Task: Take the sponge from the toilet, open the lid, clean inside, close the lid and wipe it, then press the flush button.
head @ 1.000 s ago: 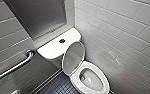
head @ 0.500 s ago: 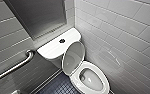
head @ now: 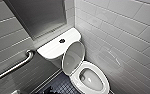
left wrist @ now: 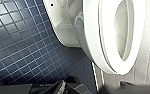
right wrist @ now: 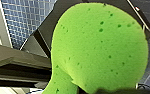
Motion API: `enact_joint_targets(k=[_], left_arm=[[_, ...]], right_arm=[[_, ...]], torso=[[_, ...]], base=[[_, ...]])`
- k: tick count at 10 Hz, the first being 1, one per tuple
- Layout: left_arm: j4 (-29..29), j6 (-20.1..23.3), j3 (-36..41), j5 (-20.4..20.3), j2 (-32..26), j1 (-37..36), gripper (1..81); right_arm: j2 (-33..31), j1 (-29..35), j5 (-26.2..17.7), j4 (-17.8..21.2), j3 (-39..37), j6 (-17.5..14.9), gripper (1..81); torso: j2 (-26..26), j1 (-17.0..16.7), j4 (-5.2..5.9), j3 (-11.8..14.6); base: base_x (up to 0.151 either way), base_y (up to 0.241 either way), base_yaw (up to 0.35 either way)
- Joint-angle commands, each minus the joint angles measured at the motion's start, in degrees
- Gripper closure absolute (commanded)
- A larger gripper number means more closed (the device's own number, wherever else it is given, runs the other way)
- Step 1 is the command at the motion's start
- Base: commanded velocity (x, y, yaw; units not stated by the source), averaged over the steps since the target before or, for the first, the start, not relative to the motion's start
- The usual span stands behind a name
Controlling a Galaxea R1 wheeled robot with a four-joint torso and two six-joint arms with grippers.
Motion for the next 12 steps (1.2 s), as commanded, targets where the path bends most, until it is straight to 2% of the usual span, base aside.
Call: enact_joint_targets(k=[1,4,10,12], left_arm=[[-6.7,0.0,3.8,3.5,-4.2,-6.5,1.0],[-10.9,-1.3,6.0,3.0,-6.4,-10.5,1.0],[-11.4,-8.1,5.9,3.0,-5.9,-17.7,1.0],[-11.4,-9.8,5.8,1.7,-6.3,-19.7,1.0]], right_arm=[[-1.4,-1.3,-4.3,-1.1,1.0,-0.2,81.1],[-0.8,-1.3,-4.3,-1.2,1.0,-0.1,81.1],[-0.5,-0.8,-4.3,-1.1,0.9,-0.1,81.1],[-0.5,-1.0,-4.3,-1.1,1.0,-0.2,81.1]], torso=[[0.0,0.0,0.00,0.0],[0.0,0.0,0.00,0.0],[0.0,0.0,0.00,0.0],[0.0,0.0,0.00,0.0]], base=[[0.000,0.000,0.000],[0.000,0.000,0.000],[0.000,0.000,0.000],[0.000,0.000,0.000]])
